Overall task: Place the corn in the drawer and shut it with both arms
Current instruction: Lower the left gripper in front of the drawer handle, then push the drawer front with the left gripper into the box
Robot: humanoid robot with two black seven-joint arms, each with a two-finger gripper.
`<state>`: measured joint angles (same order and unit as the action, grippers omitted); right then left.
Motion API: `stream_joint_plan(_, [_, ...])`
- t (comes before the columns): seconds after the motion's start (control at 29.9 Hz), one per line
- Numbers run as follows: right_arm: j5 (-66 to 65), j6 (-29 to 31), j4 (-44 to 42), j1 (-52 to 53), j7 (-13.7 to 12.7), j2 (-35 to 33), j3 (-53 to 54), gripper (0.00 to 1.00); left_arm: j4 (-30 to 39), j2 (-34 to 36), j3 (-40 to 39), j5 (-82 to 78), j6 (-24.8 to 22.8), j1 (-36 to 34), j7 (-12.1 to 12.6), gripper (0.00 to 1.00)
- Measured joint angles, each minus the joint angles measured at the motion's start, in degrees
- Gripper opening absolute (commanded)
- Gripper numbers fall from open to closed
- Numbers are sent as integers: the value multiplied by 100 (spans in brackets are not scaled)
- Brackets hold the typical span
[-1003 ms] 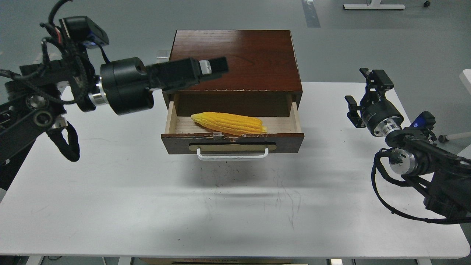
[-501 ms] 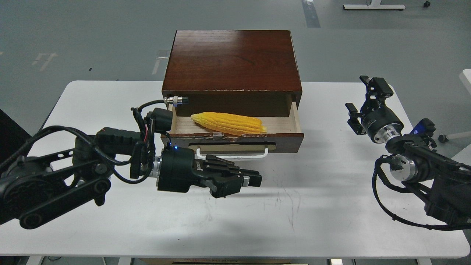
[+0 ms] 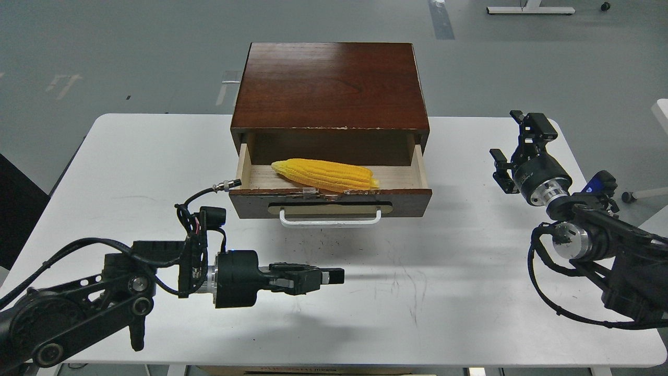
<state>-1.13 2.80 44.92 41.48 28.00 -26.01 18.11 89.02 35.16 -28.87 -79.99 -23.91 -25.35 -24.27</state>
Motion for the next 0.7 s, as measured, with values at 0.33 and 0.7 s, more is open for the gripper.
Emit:
stream_joint_plan(0.33, [-1,1,-6,-8,0,5,-5,97,-296,-49,-167,565,120,156,112,0])
stream_joint_plan(0.7, [-2,1,-2,-9,0,3,-8,97,-487,-191,-284,600,113,158,158,0])
